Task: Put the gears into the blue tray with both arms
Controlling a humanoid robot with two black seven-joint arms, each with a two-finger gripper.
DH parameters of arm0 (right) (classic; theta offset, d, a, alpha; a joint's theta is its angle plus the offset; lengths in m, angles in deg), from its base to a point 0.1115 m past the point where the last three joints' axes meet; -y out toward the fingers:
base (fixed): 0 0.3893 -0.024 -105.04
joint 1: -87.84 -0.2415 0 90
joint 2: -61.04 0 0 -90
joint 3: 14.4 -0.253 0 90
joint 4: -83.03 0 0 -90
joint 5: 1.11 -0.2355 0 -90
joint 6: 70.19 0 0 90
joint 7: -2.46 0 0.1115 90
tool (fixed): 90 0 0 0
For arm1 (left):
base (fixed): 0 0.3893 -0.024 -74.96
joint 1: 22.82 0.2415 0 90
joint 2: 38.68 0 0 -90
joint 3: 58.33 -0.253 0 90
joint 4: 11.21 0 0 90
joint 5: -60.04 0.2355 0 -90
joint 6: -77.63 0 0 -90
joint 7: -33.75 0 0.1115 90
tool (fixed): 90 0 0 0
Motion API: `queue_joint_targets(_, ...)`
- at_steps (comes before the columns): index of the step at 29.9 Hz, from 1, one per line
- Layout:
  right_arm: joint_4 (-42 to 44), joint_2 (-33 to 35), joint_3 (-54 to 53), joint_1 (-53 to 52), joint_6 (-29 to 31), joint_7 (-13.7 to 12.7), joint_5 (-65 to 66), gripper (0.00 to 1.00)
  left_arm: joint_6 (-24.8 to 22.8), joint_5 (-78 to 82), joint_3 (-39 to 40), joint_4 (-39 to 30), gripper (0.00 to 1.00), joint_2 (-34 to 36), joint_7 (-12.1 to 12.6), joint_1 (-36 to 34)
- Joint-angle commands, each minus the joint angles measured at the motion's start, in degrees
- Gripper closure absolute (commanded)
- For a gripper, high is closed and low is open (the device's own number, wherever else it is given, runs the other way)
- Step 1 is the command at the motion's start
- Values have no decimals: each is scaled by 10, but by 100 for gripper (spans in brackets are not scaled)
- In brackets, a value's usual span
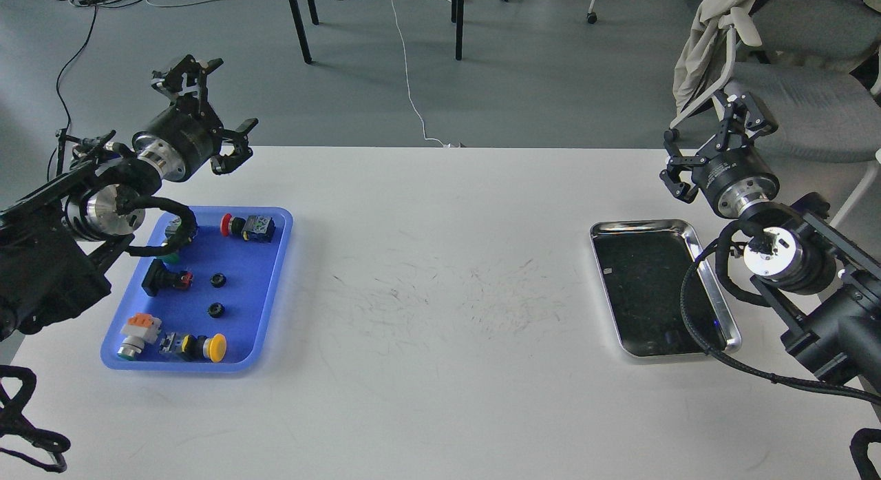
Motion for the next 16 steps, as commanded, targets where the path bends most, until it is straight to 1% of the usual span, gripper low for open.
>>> queue_joint_targets(1, -5, 0, 7, 10, 7, -5, 0, 2, 1, 0, 0, 1, 1, 0, 0, 1)
queue_joint_targets(3, -3, 0, 9, 14, 15, -4, 1, 2, 2, 0, 0, 3, 1, 0, 0, 1)
queue_joint_targets(16, -4, 0, 4, 15, 15, 1, 2, 2, 2, 0, 0, 3, 1, 0, 0, 4)
